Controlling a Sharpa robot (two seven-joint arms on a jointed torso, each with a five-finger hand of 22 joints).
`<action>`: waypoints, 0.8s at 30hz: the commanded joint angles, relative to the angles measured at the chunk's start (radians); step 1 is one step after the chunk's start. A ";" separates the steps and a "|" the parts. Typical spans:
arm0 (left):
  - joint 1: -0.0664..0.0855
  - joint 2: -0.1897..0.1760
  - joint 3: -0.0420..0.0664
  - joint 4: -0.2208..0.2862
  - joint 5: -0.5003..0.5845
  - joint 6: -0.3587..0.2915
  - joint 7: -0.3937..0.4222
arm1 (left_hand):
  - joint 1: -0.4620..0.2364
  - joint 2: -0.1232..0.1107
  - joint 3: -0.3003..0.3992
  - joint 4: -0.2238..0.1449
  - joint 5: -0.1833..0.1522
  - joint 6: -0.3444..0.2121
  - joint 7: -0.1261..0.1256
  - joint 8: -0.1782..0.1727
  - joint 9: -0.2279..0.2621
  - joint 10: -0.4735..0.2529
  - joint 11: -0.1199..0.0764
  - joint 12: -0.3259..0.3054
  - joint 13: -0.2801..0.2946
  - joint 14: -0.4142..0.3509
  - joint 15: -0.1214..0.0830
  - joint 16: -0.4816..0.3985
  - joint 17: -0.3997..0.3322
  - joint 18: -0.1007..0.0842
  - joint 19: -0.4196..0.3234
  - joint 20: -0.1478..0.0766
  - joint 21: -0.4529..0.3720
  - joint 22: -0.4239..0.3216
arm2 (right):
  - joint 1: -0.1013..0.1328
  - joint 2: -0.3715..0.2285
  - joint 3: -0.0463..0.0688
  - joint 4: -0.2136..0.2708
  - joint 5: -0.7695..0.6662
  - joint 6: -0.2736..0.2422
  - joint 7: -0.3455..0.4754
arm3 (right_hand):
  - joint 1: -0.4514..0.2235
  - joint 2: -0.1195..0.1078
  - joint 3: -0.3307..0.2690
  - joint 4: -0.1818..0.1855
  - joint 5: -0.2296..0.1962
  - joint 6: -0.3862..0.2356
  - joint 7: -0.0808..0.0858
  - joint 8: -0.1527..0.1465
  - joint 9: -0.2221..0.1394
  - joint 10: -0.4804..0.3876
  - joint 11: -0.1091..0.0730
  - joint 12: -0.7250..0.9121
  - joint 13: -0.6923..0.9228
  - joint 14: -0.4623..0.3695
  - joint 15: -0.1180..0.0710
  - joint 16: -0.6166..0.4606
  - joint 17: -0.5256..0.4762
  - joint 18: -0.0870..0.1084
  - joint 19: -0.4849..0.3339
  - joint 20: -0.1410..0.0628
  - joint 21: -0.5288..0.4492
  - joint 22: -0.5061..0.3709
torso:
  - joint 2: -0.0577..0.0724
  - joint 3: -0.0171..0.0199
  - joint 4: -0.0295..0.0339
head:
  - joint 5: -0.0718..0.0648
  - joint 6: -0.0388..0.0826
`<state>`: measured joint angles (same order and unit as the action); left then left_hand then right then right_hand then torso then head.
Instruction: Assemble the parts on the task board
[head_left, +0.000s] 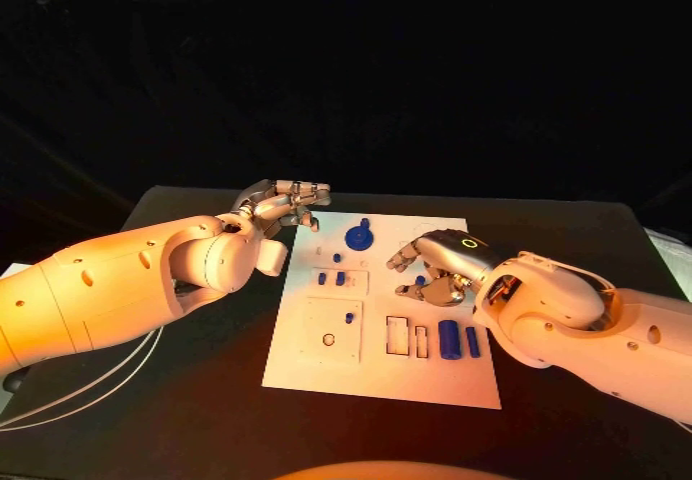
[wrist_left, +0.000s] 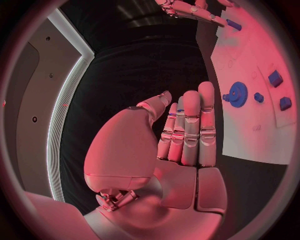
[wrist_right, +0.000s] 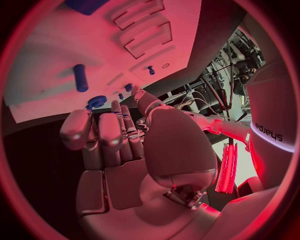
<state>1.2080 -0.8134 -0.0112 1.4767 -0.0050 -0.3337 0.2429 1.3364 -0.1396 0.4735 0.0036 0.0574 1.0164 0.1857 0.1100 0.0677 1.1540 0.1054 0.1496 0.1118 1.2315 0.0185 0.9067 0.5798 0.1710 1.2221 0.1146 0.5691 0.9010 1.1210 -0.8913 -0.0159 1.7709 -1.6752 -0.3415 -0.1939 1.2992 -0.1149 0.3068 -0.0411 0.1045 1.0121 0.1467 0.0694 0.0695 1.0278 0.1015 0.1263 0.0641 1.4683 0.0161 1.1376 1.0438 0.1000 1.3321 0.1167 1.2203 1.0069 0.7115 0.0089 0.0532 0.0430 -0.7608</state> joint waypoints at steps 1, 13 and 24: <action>0.000 0.003 0.001 0.002 -0.001 0.018 0.003 | -0.006 0.003 -0.007 0.000 0.001 -0.006 0.000 -0.005 0.000 -0.006 0.002 0.007 0.002 -0.004 0.002 -0.002 -0.001 0.011 0.000 0.005 -0.004 -0.001 | 0.017 -0.024 0.001 0.000 0.002 0.071 -0.021 | 0.021 -0.010 -0.015 -0.009 -0.003 -0.006 -0.011 -0.006 -0.001 -0.017 0.003 -0.002 0.000 0.015 0.001 -0.002 -0.002 0.015 -0.007 -0.003 -0.012 -0.012 | 0.000 0.0004 -0.0019 | -0.007 0.005; 0.000 0.010 -0.001 0.007 -0.001 0.020 0.002 | -0.003 0.004 -0.009 -0.001 0.001 -0.006 0.000 -0.004 0.000 -0.006 0.002 0.009 0.002 -0.005 0.002 -0.002 -0.003 0.012 0.000 0.005 -0.005 -0.002 | 0.040 -0.037 -0.002 -0.061 -0.064 0.197 -0.060 | 0.064 0.012 -0.030 -0.029 -0.020 0.015 -0.026 0.001 0.004 -0.012 -0.001 0.018 0.002 0.014 -0.001 -0.010 -0.015 0.017 -0.009 -0.005 -0.023 -0.025 | 0.001 0.0022 0.0011 | -0.008 -0.001; 0.000 0.012 -0.002 0.005 -0.001 0.021 0.001 | -0.002 0.005 -0.010 -0.002 0.001 -0.005 0.000 -0.004 0.000 -0.007 0.002 0.010 0.002 -0.005 0.001 -0.002 -0.003 0.012 0.000 0.005 -0.006 -0.003 | 0.033 -0.001 -0.008 -0.085 -0.083 0.238 -0.029 | 0.078 0.040 -0.021 -0.031 -0.016 0.050 -0.019 0.007 0.007 0.041 -0.016 0.042 0.000 0.013 -0.012 -0.024 -0.032 0.015 0.002 -0.015 -0.017 -0.014 | 0.001 0.0007 0.0016 | -0.007 -0.004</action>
<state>1.2078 -0.8034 -0.0132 1.4805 -0.0052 -0.3307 0.2407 1.3364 -0.1396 0.4708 0.0009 0.0574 1.0164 0.1855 0.1100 0.0676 1.1542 0.1052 0.1549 0.1126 1.2315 0.0185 0.9067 0.5776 0.1709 1.2221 0.1145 0.5692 0.8997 1.1550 -0.8943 -0.0235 1.6871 -1.7284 -0.1443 -0.2352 1.3757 -0.0806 0.2845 -0.0706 0.0909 1.0573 0.1272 0.0732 0.0753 1.0633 0.0859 0.1653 0.0651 1.4646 0.0123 1.1181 1.0121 0.1000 1.3341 0.1071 1.2007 0.9920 0.7127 0.0100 0.0546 0.0365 -0.7645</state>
